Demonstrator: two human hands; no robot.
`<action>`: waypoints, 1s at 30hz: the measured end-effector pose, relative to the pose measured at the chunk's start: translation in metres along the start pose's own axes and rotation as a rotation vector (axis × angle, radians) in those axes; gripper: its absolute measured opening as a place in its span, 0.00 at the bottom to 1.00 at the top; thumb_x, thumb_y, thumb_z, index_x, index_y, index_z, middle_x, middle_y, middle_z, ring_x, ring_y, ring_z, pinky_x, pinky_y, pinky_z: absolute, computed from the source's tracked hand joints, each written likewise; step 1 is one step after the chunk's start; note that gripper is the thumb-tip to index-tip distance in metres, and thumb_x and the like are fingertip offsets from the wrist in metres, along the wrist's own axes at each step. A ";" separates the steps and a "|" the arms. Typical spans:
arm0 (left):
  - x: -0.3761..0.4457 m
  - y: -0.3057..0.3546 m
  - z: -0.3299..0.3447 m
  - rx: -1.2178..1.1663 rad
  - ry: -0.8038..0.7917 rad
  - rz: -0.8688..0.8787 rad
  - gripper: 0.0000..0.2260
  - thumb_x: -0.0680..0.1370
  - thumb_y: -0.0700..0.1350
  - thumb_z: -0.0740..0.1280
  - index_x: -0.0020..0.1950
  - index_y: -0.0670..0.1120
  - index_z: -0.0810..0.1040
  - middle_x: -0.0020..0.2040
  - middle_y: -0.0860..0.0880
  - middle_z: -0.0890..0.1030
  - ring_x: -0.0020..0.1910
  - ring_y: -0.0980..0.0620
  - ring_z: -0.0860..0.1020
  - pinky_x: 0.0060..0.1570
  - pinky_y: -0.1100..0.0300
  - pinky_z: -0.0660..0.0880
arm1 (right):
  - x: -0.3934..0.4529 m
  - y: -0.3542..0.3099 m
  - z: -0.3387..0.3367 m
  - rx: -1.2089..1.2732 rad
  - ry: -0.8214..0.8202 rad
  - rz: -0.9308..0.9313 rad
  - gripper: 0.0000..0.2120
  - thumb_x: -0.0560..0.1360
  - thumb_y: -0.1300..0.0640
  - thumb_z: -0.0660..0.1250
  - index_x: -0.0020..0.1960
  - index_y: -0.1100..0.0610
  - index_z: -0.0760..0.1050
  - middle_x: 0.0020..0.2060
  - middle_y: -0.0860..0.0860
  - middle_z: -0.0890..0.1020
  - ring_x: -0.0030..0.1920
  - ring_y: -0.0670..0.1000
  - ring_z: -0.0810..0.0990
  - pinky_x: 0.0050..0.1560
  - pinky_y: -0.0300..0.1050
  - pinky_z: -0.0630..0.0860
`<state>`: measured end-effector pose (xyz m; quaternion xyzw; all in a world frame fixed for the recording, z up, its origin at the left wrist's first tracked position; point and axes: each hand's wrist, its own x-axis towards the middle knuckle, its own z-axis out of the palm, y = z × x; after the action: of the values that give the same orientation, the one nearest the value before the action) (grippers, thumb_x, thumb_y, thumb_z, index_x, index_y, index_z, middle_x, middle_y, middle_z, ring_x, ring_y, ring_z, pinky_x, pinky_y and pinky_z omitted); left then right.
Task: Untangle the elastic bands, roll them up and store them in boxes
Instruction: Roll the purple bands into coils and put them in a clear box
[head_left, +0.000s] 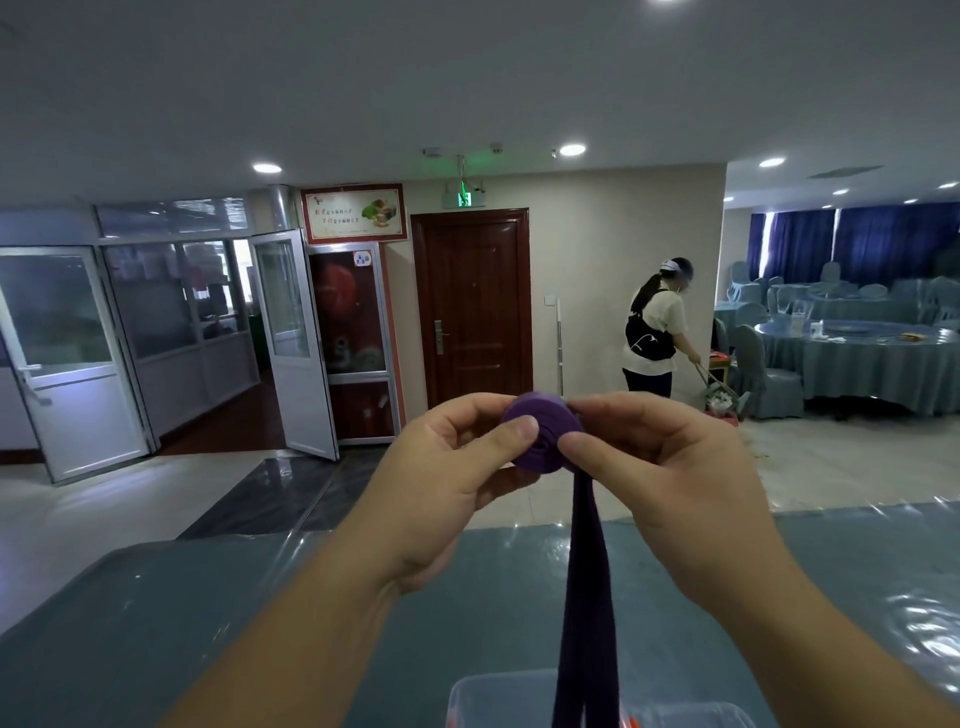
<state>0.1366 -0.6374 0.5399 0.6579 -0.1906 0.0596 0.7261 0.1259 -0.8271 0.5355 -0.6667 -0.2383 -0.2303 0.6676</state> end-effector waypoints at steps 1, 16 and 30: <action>-0.001 -0.002 0.001 -0.043 0.008 -0.015 0.16 0.73 0.45 0.72 0.60 0.43 0.84 0.55 0.43 0.87 0.56 0.45 0.86 0.55 0.54 0.83 | 0.000 0.000 0.000 0.009 -0.003 0.009 0.12 0.69 0.58 0.77 0.52 0.51 0.86 0.44 0.47 0.90 0.48 0.47 0.89 0.52 0.39 0.83; -0.005 -0.003 -0.003 -0.028 0.024 -0.014 0.18 0.73 0.41 0.74 0.63 0.41 0.80 0.55 0.42 0.87 0.56 0.43 0.86 0.55 0.52 0.84 | 0.002 0.001 -0.005 0.007 -0.027 0.031 0.14 0.69 0.59 0.76 0.55 0.51 0.86 0.46 0.47 0.90 0.49 0.48 0.89 0.53 0.40 0.84; -0.005 0.012 0.003 -0.013 0.024 0.007 0.18 0.72 0.41 0.75 0.62 0.43 0.81 0.53 0.43 0.87 0.52 0.45 0.87 0.51 0.53 0.84 | 0.006 -0.014 -0.006 0.036 -0.068 0.003 0.14 0.67 0.58 0.76 0.53 0.49 0.86 0.46 0.47 0.90 0.48 0.49 0.89 0.51 0.40 0.84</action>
<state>0.1275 -0.6376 0.5494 0.6517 -0.1847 0.0685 0.7325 0.1222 -0.8336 0.5504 -0.6624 -0.2640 -0.2019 0.6714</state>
